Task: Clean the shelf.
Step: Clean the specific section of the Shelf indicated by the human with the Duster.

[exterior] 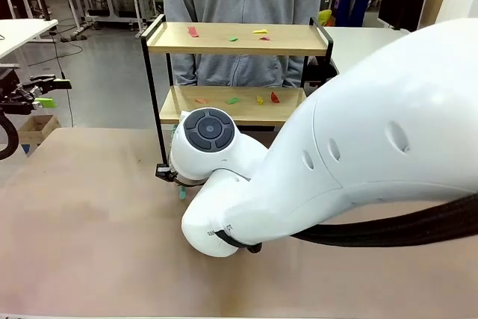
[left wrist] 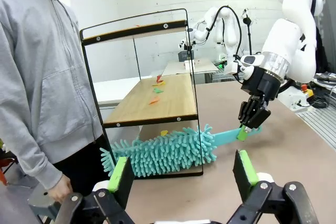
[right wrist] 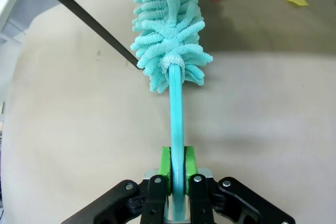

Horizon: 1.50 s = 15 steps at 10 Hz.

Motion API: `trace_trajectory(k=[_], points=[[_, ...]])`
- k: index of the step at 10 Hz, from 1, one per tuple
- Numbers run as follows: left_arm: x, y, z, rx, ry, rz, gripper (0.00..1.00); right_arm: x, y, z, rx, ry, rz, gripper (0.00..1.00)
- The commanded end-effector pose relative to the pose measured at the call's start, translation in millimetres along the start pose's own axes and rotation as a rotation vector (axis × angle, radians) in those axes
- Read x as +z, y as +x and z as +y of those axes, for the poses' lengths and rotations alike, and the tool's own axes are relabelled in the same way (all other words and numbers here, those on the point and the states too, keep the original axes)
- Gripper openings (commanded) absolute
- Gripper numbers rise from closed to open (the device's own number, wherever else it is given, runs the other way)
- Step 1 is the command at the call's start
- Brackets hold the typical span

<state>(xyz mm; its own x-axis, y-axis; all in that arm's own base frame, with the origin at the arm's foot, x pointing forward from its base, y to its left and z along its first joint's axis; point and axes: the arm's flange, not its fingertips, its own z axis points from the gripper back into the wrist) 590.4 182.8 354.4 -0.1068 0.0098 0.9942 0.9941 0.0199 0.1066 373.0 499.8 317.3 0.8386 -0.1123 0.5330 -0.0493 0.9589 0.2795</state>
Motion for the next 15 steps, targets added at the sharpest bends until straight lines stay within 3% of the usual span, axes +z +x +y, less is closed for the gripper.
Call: trace_trajectory(k=[1, 6, 11, 15], points=[[-1, 2, -2, -0.013, -0.003, 0.008, 1.0, -8, 12, 2, -0.004, -0.022, 0.058, 0.13], [-1, 2, -2, -0.013, -0.003, 0.008, 1.0, 0, -1, -5, -0.018, 0.003, 0.031, 0.13], [-1, 2, -2, -0.013, -0.003, 0.008, 1.0, 19, 23, -42, -0.087, -0.027, 0.035, 0.13], [-1, 2, -2, -0.013, -0.003, 0.008, 1.0, 31, 36, -93, -0.107, -0.117, 0.041, 0.13]])
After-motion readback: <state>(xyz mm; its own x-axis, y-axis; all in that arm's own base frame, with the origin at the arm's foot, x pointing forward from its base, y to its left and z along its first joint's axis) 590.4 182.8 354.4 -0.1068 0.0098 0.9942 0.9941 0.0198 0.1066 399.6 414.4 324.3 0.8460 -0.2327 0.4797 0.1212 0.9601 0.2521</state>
